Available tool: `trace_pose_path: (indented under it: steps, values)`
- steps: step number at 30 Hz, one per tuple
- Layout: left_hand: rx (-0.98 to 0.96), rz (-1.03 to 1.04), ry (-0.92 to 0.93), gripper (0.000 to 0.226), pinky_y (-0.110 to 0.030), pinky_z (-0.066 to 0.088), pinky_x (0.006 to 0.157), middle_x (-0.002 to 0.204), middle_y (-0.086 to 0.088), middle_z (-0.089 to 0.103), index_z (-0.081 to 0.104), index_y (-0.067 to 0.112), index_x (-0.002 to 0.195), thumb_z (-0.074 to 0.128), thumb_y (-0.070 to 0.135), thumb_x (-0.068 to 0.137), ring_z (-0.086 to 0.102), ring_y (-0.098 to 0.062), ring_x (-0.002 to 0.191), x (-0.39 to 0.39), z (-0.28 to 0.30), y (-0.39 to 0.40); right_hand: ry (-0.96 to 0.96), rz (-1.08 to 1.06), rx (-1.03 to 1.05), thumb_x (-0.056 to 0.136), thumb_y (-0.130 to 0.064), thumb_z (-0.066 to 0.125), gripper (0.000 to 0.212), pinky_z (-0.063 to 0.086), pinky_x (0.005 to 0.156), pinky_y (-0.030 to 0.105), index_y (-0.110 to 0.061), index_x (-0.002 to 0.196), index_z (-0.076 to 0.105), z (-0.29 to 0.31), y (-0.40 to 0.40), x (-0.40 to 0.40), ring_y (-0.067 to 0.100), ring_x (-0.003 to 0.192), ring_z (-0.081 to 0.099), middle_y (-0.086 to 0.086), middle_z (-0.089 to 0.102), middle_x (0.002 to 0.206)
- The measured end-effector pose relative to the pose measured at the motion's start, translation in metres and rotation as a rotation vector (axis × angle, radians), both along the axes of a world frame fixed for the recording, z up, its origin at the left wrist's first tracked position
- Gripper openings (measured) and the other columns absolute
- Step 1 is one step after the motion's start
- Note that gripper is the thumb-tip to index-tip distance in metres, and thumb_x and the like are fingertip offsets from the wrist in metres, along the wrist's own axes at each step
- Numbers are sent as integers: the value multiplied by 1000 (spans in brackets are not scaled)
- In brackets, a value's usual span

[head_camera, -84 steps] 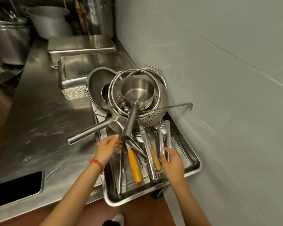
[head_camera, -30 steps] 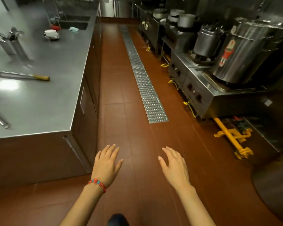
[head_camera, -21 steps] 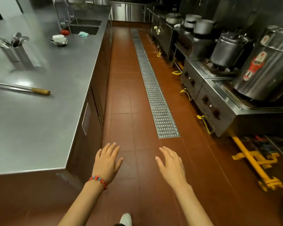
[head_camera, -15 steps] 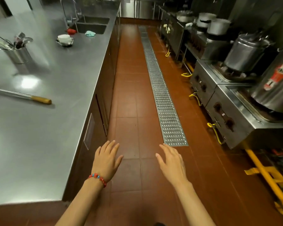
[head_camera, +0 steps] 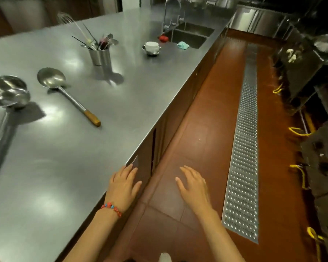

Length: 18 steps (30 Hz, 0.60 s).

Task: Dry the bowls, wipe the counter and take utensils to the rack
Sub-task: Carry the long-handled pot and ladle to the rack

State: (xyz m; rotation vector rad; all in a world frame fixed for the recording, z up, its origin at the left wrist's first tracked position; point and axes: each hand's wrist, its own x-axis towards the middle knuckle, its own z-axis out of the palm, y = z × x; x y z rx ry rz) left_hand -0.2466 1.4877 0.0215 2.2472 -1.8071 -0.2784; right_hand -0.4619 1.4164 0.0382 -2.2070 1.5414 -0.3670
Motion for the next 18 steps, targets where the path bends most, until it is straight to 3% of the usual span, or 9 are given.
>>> trace_pose_path:
  steps: [4, 7, 12, 18]
  values:
    - [-11, 226, 51, 47, -48, 36, 102, 132, -20, 52, 54, 4, 125, 46, 35, 90, 46, -36, 125, 24, 12, -14, -24, 201, 15, 95, -36, 45, 44, 25, 110, 30, -20, 136, 44, 5, -52, 47, 14, 135, 33, -1, 41, 145]
    - [-26, 331, 31, 56, -53, 48, 86, 115, -22, 64, 65, 1, 109, 36, 39, 81, 60, -40, 107, 49, 15, -14, -41, 334, 25, 95, -36, 45, 45, 25, 111, 29, -18, 136, 44, 5, -77, 90, 15, 135, 33, 0, 42, 145]
    - [-26, 542, 65, 47, -42, 27, 108, 142, -13, 42, 46, 9, 131, 51, 32, 91, 35, -30, 134, 112, 7, -20, -90, 489, 28, 93, -30, 51, 42, 32, 109, 32, -14, 132, 49, 0, -111, 178, 20, 130, 41, 5, 48, 139]
    - [-71, 703, 103, 64, -47, 35, 102, 133, -19, 52, 55, 3, 123, 31, 45, 81, 45, -37, 126, 191, 9, -34, -112, 577, 81, 94, -33, 48, 43, 32, 106, 30, -19, 134, 46, -10, -146, 273, 17, 130, 39, 0, 46, 142]
